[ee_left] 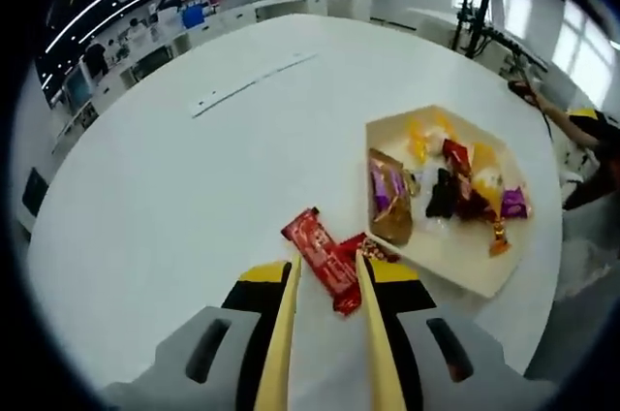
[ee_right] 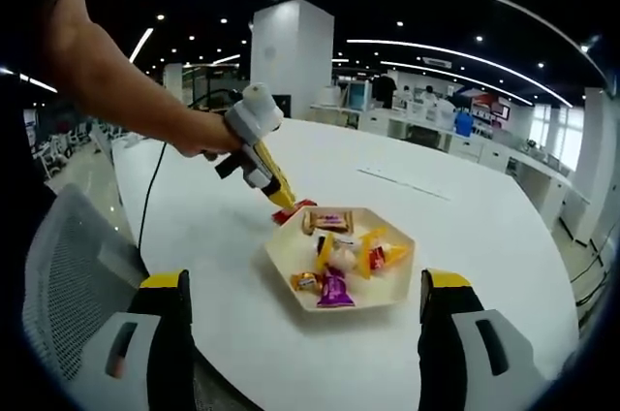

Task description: Place the target food into the container with the food tongs after gripping and lifting it, then release it inside without dropping or visibly crushing the food.

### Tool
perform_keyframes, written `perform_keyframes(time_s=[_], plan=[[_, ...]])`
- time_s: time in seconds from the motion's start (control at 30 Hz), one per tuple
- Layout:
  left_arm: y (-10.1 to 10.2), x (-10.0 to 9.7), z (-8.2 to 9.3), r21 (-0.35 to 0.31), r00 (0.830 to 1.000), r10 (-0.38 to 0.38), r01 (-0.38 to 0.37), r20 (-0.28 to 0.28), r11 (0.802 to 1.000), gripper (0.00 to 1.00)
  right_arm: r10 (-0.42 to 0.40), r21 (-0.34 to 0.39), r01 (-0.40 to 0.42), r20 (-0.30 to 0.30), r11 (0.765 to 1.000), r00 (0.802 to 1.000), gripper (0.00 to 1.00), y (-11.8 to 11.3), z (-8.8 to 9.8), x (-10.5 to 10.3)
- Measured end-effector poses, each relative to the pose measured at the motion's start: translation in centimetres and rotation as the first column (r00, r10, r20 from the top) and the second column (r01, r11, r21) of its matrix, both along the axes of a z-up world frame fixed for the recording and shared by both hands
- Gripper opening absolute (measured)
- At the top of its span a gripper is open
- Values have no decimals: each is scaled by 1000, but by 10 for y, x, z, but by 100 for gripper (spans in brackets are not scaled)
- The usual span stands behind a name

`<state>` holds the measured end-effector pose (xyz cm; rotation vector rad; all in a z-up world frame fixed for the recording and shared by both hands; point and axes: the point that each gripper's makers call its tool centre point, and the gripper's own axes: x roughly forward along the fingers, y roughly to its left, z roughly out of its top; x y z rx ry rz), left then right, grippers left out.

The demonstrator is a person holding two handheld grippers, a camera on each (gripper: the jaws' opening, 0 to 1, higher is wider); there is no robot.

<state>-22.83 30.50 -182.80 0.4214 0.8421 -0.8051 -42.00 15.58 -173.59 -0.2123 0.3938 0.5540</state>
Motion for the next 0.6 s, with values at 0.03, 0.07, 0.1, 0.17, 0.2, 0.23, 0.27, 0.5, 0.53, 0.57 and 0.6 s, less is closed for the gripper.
perform_keyframes(time_s=[0.03, 0.07, 0.1, 0.17, 0.2, 0.23, 0.27, 0.5, 0.53, 0.57, 0.6], plan=[[0, 0, 1, -3, 1000, -1, 1, 2, 1000, 26, 0, 1, 0, 0, 1000, 1000, 96, 0, 0, 0], [1, -1, 1, 2, 1000, -9, 9, 3, 1000, 26, 0, 1, 0, 0, 1000, 1000, 96, 0, 0, 0], [3, -1, 1, 15, 999, -31, 31, 12, 999, 26, 0, 0, 0, -2, 1000, 1000, 96, 0, 0, 0], [9, -2, 1, 20, 999, -34, 34, 5, 999, 26, 1, -1, -1, 0, 1000, 1000, 96, 0, 0, 0], [13, -1, 1, 29, 999, -39, 39, 6, 999, 26, 1, -1, -1, -1, 1000, 1000, 96, 0, -1, 0], [15, -1, 2, 31, 999, -37, 37, 4, 999, 26, 1, 1, -1, -1, 1000, 1000, 96, 1, -1, 0], [17, -1, 2, 33, 999, -38, 38, 2, 999, 26, 1, 0, -1, 0, 1000, 1000, 96, 1, 0, 0], [9, -8, -4, 24, 995, -92, 93, -30, 995, 27, 2, -3, -2, -1, 1000, 1000, 96, 1, -1, 0], [10, -8, -4, 25, 996, -87, 88, -34, 996, 27, 1, -3, -1, -1, 1000, 1000, 96, 1, -1, 0], [9, -8, -5, 19, 996, -81, 82, -40, 996, 27, 2, -4, -2, -4, 1000, 1000, 96, 0, -1, 0], [10, -7, -7, 18, 996, -76, 77, -42, 997, 26, 2, -6, -2, -5, 1000, 1000, 96, 1, -2, 0]])
